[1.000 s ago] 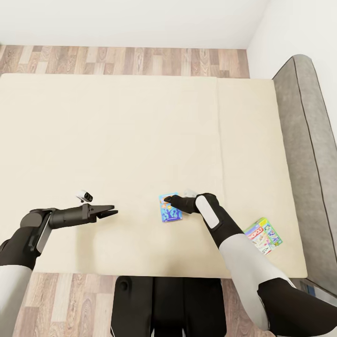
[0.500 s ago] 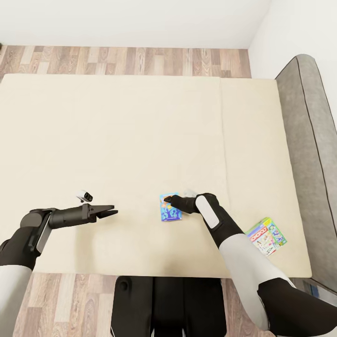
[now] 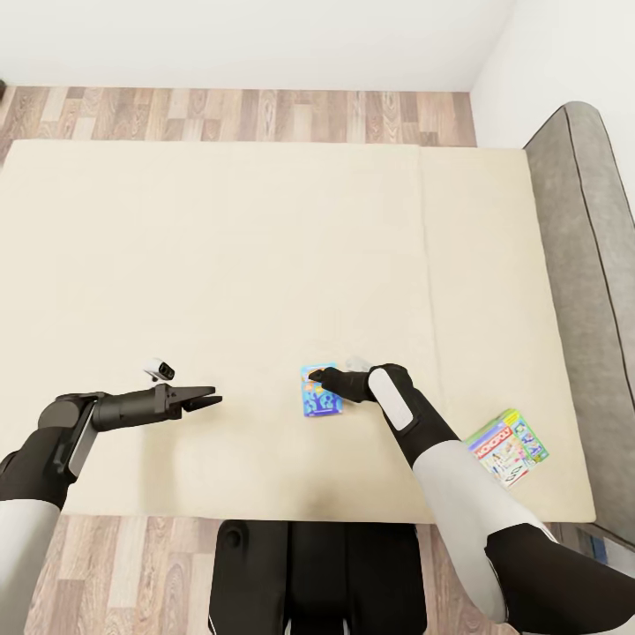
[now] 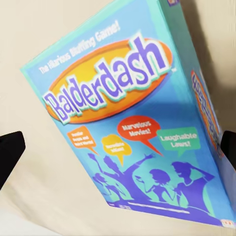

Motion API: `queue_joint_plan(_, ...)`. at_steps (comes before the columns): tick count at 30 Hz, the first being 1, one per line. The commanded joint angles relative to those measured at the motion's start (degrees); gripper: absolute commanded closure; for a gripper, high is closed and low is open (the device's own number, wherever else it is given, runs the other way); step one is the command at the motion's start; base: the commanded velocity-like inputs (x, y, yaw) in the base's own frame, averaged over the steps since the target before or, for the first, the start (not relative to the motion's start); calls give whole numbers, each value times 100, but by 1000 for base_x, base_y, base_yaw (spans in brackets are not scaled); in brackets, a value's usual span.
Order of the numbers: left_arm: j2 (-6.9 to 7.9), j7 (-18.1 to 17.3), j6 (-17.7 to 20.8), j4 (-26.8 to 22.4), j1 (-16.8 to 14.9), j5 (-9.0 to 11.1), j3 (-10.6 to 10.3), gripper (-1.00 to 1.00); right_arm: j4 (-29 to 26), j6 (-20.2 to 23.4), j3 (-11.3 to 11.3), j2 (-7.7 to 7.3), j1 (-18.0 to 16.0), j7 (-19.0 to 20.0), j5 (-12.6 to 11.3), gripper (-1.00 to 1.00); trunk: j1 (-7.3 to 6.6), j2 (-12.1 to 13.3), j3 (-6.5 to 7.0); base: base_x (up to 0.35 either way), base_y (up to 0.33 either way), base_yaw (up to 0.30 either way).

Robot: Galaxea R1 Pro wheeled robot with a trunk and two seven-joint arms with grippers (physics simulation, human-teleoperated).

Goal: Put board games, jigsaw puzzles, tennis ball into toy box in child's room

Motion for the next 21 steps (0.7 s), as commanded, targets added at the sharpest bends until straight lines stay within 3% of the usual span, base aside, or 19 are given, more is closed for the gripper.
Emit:
queue_joint_plan(1, 2, -22, 61, -1, -1, -1, -2, -100, -7, 11, 8, 0, -2, -55, -57, -100, 3, -9, -6, 0, 32, 0)
queue_joint_plan(21, 2, -22, 61, -1, -1, -1, -3, -100, -8, 15, 10, 0, -11, -55, -57, -100, 3, -9, -6, 0, 61, 0)
